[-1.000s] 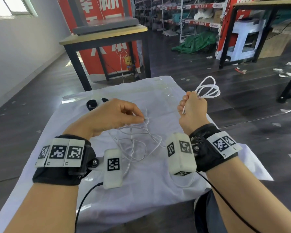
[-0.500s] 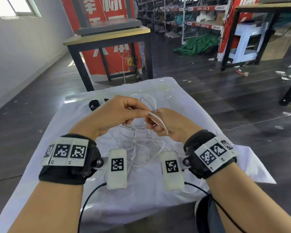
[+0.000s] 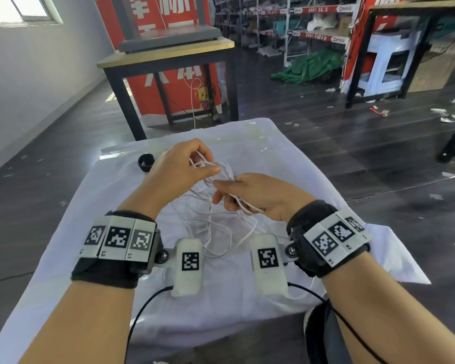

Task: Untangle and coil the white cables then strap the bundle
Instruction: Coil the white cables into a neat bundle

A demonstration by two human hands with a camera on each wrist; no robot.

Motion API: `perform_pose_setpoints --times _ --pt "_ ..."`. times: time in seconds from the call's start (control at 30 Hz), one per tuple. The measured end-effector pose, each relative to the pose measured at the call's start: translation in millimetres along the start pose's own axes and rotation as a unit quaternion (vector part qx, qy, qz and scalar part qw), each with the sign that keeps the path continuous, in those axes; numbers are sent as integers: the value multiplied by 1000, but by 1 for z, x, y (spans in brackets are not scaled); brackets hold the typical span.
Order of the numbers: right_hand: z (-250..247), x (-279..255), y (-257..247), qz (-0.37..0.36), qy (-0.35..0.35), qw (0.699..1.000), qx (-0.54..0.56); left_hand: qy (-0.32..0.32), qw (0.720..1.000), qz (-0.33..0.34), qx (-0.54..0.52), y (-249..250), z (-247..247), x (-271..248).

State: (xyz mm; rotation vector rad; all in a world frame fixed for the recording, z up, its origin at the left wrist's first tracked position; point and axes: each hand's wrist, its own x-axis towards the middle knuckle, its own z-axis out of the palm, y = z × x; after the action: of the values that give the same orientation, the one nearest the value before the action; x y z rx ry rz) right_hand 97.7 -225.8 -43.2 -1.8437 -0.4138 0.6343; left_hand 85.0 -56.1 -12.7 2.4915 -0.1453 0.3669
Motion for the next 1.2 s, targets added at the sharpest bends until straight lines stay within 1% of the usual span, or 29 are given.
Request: perform_pose_setpoints --times 0.07,0.1,0.2,0.3,0.37,0.43,0.5,0.57,0.67,0.73,0.83,0.93,1.0,1.2 --pt "2 2 2 -8 -7 1000 9 -8 999 -16 27 -4 1 2" --pt "3 2 3 -10 -5 1000 18 -17 999 -35 21 -5 0 2" --pt "4 3 3 -7 -11 999 38 -68 989 -106 -76 -5 -1 0" --pt "3 2 1 14 -48 995 84 -127 968 -138 -164 -6 1 0" --pt "3 0 0 20 -68 991 111 -124 954 -150 -227 -5 3 0" --pt "3 -1 -2 21 -74 989 126 -99 935 -164 -299 -4 3 0" --pt "4 -3 -4 20 -77 986 143 -81 919 -171 -347 -2 2 0" --pt "4 -4 -6 17 -84 986 144 -74 919 -160 -352 -1 2 0" --pt "2 -6 -7 11 -95 987 126 -68 937 -129 -318 -2 0 -2" --pt "0 -6 -7 15 -90 988 121 -62 941 -125 -308 -3 0 -2" --pt "-1 -5 -7 13 -51 990 132 -59 938 -138 -312 -3 -2 -2" --pt "-2 -4 -7 11 2 988 151 -113 930 -148 -317 -4 -4 -3" --pt "-2 -3 -8 16 23 983 179 -132 927 -149 -318 -4 -5 -3" --pt "0 -3 -9 7 25 981 193 -112 930 -150 -316 -5 -4 -1"
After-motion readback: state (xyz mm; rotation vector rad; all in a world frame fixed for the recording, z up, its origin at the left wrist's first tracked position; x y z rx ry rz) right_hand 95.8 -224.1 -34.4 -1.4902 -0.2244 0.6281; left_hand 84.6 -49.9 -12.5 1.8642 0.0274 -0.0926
